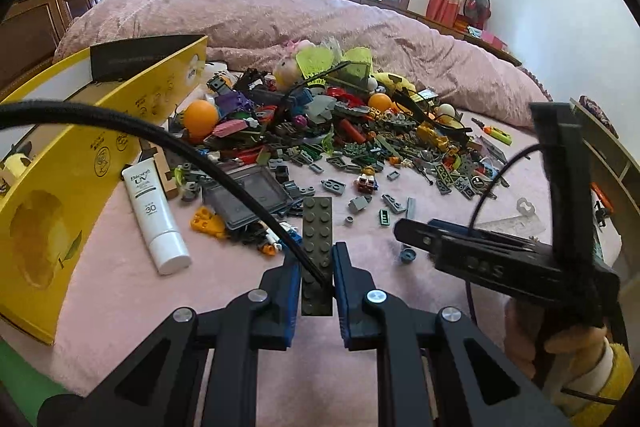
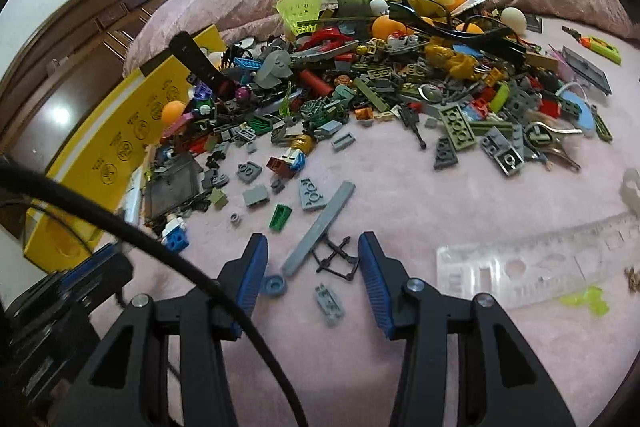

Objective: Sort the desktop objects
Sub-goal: 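Grasp a thin grey bar with the right gripper while the left gripper holds the dark grey brick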

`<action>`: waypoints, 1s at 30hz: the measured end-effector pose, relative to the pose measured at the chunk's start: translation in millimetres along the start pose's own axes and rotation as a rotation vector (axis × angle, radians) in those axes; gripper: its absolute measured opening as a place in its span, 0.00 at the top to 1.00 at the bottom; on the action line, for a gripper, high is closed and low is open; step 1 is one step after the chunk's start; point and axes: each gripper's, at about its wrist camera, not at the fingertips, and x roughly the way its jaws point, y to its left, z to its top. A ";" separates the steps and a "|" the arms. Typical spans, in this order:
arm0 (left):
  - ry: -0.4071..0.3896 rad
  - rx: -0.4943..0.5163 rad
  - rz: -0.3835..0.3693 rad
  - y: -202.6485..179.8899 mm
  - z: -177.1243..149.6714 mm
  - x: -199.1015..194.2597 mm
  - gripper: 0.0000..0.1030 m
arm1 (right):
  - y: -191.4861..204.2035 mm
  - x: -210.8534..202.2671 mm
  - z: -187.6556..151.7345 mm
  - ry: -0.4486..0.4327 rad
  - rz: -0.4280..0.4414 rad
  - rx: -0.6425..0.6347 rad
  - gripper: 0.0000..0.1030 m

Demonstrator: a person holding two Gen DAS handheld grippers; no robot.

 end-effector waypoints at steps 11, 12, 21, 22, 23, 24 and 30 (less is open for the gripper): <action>-0.015 -0.024 -0.021 7.3 -2.8 -10.0 0.85 | 7.8 11.2 6.4 0.000 -0.122 -0.042 0.83; -0.017 -0.024 -0.022 7.5 -2.9 -11.5 0.85 | 5.2 10.5 7.6 0.000 -0.111 -0.024 0.83; -0.030 -0.041 -0.035 11.6 -3.2 -22.9 0.85 | -2.8 -11.9 12.4 -0.059 -0.009 0.053 0.94; -0.029 -0.042 -0.034 11.3 -4.0 -23.4 0.85 | -2.0 -12.1 13.1 -0.057 -0.010 0.046 0.94; -0.029 -0.041 -0.033 10.9 -4.7 -24.0 0.85 | -1.2 -11.1 13.5 -0.049 -0.010 0.041 0.94; -0.030 -0.040 -0.034 10.5 -5.2 -24.9 0.85 | -0.3 -10.1 13.9 -0.043 -0.012 0.037 0.94; -0.024 -0.041 -0.037 9.5 -6.2 -25.0 0.85 | -0.4 -10.3 9.3 -0.035 0.001 0.037 0.94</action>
